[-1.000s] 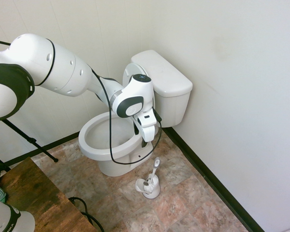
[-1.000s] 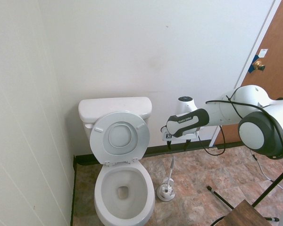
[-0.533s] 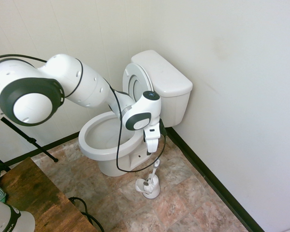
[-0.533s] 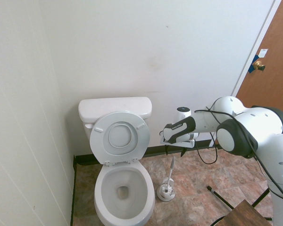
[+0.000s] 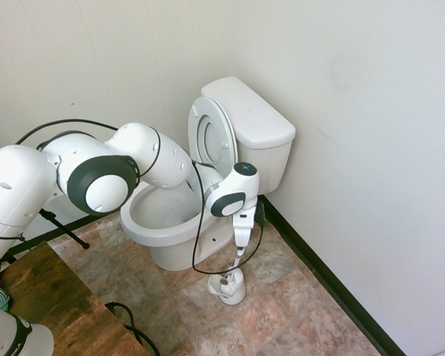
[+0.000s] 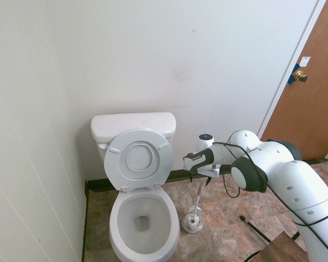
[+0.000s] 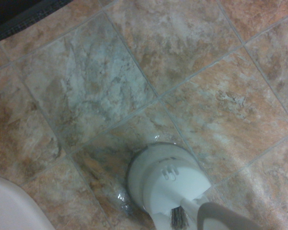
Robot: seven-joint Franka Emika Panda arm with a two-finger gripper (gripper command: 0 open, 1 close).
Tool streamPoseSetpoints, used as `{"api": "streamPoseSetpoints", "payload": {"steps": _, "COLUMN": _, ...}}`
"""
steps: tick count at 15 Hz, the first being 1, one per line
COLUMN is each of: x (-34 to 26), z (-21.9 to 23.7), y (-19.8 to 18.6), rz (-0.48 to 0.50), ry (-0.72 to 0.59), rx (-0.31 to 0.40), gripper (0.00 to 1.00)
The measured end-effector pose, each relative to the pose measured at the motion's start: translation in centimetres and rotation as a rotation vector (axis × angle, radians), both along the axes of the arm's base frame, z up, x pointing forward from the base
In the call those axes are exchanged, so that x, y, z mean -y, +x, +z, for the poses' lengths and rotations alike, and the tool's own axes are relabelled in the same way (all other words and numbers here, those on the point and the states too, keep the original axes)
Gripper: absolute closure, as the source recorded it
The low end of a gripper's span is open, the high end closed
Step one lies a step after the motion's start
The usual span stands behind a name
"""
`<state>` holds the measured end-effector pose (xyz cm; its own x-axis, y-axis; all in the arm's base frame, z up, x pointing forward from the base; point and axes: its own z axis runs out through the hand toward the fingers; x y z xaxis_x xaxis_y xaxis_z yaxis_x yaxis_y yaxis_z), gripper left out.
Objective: Clean the toilet
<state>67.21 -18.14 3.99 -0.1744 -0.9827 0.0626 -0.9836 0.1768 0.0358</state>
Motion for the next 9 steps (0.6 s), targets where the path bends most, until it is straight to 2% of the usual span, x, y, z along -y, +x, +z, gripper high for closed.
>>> {"api": "streamPoseSetpoints", "payload": {"steps": 8, "x": 1.2, "z": -2.3, "y": 0.9, "rz": -0.01, "ry": 0.025, "rx": -0.06, "gripper": 0.0}}
{"api": "streamPoseSetpoints", "payload": {"steps": 9, "x": 1.3, "z": -2.8, "y": 0.7, "rz": -0.011, "ry": 0.031, "rx": -0.068, "gripper": 1.0}}
